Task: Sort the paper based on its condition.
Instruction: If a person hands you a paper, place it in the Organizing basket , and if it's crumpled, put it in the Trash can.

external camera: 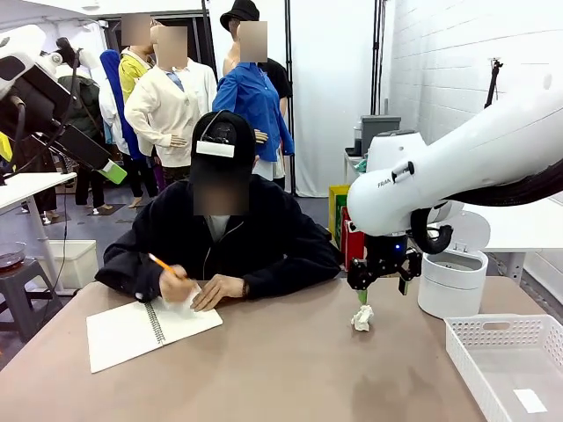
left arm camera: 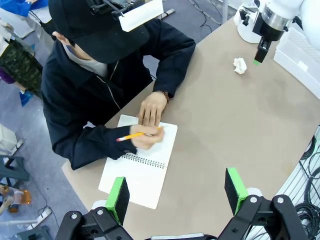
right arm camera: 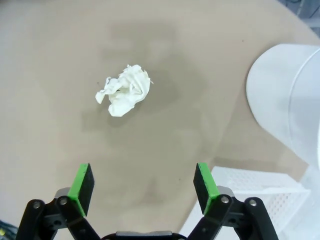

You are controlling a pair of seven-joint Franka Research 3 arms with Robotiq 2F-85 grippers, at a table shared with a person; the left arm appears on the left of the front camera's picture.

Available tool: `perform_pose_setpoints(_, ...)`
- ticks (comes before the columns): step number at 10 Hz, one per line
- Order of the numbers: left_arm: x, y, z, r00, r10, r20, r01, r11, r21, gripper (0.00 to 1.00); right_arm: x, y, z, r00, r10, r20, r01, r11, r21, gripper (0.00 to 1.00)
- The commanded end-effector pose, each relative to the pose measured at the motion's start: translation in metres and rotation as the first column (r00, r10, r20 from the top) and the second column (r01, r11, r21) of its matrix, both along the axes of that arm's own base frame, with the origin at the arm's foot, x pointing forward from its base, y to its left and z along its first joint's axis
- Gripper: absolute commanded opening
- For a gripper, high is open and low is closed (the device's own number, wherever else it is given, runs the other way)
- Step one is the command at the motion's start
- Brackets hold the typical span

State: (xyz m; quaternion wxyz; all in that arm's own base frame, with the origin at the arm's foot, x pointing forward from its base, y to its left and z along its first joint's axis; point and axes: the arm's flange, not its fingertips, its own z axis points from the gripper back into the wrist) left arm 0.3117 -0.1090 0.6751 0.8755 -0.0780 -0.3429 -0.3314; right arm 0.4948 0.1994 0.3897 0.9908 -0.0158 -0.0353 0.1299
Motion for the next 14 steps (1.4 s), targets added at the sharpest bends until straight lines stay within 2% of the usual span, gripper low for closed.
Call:
perform_pose_setpoints(1, 0.0, 0.001, 0.001, 1.0, 0.001, 0.001, -0.001, 1.0, -0.003, 1.0, 0.006, 0.008, -0.022, 0.999, -0.025, 0.023, 0.026, 0.999, -0.033, 1.0)
perform_pose_setpoints(2, 0.0, 0.001, 0.001, 1.0, 0.001, 0.001, -0.001, 1.0, -0.003, 1.0, 0.012, 0.013, -0.029, 0.999, 0.007, 0.054, -0.003, 0.998, -0.064, 1.0)
perform_pose_setpoints(5, 0.0, 0.001, 0.001, 1.0, 0.001, 0.001, -0.001, 1.0, -0.003, 1.0, 0.05, 0.029, -0.05, 1.0, -0.013, -0.014, 0.013, 1.0, 0.017, 1.0)
perform_pose_setpoints(6, 0.0, 0.001, 0.001, 1.0, 0.001, 0.001, -0.001, 1.0, -0.003, 1.0, 0.054, 0.034, -0.055, 0.999, -0.012, -0.049, 0.013, 1.0, 0.025, 1.0)
perform_pose_setpoints(7, 0.0, 0.001, 0.001, 1.0, 0.001, 0.001, -0.001, 1.0, -0.003, 1.0, 0.054, 0.038, -0.063, 0.997, 0.004, -0.076, -0.003, 1.0, 0.012, 1.0)
perform_pose_setpoints(11, 0.0, 0.001, 0.001, 1.0, 0.001, 0.001, -0.001, 1.0, -0.003, 1.0, 0.063, 0.038, -0.079, 0.995, 0.03, -0.093, -0.033, 0.999, -0.029, 1.0)
perform_pose_setpoints(13, 0.0, 0.001, 0.001, 1.0, 0.001, 0.001, -0.001, 1.0, -0.003, 1.0, 0.06, 0.032, -0.067, 0.993, 0.1, -0.071, -0.099, 0.995, 0.015, 1.0)
perform_pose_setpoints(14, 0.0, 0.001, 0.001, 1.0, 0.001, 0.001, -0.001, 1.0, -0.003, 1.0, 0.057, 0.037, -0.08, 0.996, 0.026, -0.089, -0.026, 1.0, -0.006, 1.0)
